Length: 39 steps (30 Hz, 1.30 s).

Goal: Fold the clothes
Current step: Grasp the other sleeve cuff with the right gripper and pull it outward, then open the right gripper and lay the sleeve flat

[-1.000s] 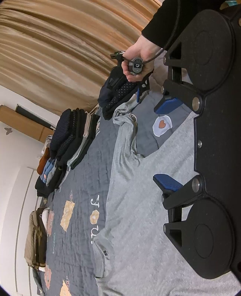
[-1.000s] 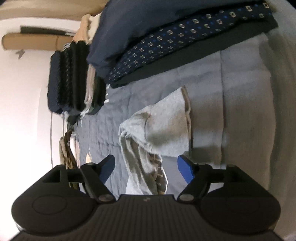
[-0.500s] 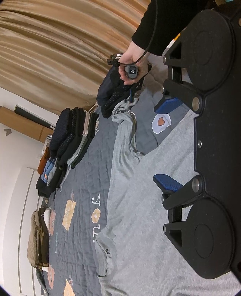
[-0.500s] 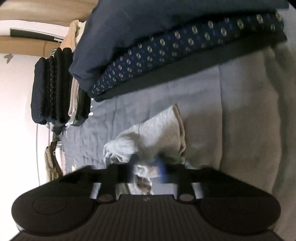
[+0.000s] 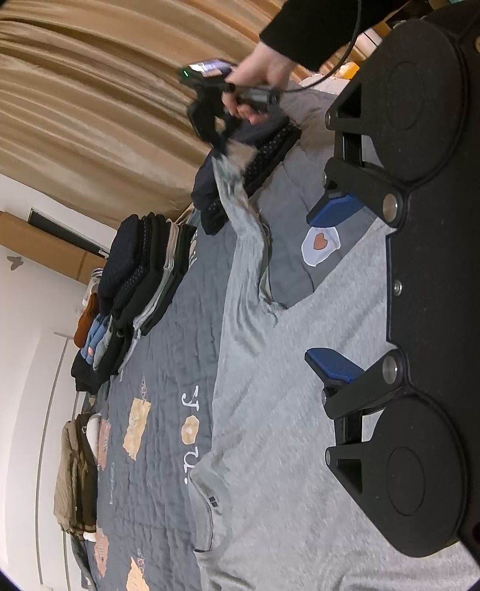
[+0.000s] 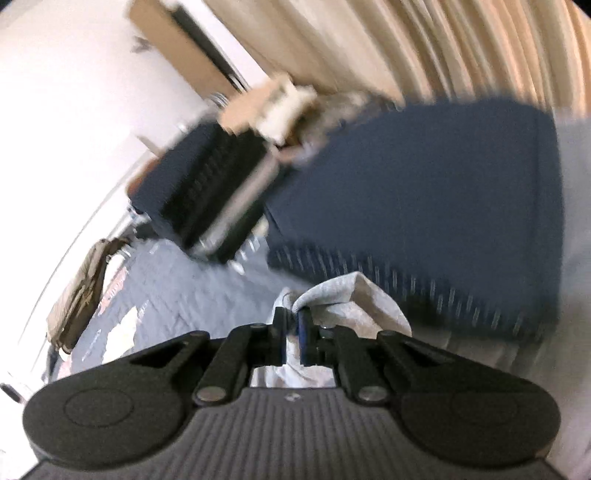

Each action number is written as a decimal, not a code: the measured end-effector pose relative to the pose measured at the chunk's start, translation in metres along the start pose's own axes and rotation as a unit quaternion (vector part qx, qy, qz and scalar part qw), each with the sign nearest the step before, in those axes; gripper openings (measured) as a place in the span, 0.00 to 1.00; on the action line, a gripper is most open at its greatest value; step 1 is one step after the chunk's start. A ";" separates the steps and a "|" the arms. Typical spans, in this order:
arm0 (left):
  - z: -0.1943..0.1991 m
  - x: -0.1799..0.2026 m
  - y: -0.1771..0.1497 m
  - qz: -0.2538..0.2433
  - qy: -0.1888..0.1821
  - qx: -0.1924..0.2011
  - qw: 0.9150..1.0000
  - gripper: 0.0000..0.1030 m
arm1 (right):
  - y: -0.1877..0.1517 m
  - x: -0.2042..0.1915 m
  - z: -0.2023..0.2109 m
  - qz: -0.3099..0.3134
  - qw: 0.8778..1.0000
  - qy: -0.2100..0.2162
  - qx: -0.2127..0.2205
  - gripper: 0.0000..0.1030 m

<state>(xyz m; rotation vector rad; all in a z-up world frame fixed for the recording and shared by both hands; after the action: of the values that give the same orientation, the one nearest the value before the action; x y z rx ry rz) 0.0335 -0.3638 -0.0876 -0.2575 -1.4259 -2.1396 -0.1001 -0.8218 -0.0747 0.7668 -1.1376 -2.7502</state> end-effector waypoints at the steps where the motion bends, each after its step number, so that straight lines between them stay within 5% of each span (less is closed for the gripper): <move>1: 0.000 0.000 0.000 0.000 0.000 0.000 1.000 0.69 | 0.010 -0.001 0.009 0.019 1.000 -0.003 0.022 0.06; 6: 0.000 0.003 0.000 -0.003 -0.003 0.000 1.000 0.69 | 0.044 -0.007 0.026 0.142 0.982 -0.067 0.103 0.06; 13: -0.001 0.009 0.000 -0.007 -0.007 -0.002 1.000 0.69 | 0.027 0.023 -0.031 0.200 0.969 -0.143 0.002 0.15; 19: -0.002 0.006 0.000 -0.004 -0.005 -0.002 1.000 0.69 | 0.010 0.001 -0.011 0.188 0.978 -0.085 0.003 0.34; 24: -0.002 0.004 0.000 -0.003 -0.003 -0.003 1.000 0.70 | -0.035 -0.043 -0.005 0.237 0.971 -0.018 -0.011 0.51; 32: 0.001 0.001 0.001 -0.002 0.000 0.000 1.000 0.71 | -0.102 -0.057 -0.065 0.251 0.964 -0.014 -0.088 0.52; 37: 0.005 -0.010 0.004 0.001 0.009 0.003 1.000 0.71 | -0.116 -0.045 -0.080 0.247 0.962 -0.043 -0.105 0.52; 39: 0.010 -0.020 0.008 -0.002 0.022 0.006 1.000 0.71 | -0.114 -0.049 -0.072 0.233 0.968 -0.024 -0.093 0.52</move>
<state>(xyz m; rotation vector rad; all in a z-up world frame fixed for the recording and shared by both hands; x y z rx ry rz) 0.0534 -0.3500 -0.0861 -0.2024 -1.4158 -2.1267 -0.0094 -0.7733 -0.1745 0.3541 -0.9049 -2.4381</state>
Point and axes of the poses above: each gripper's, at about its wrist camera, not at the fingertips, and z roughly against the way its jaws point, x to its right, y to its top, the point moved 9 cm from there along -z, roughly the way its jaws point, and after that the axes turned 11 degrees about -y, right-handed, at the moved point
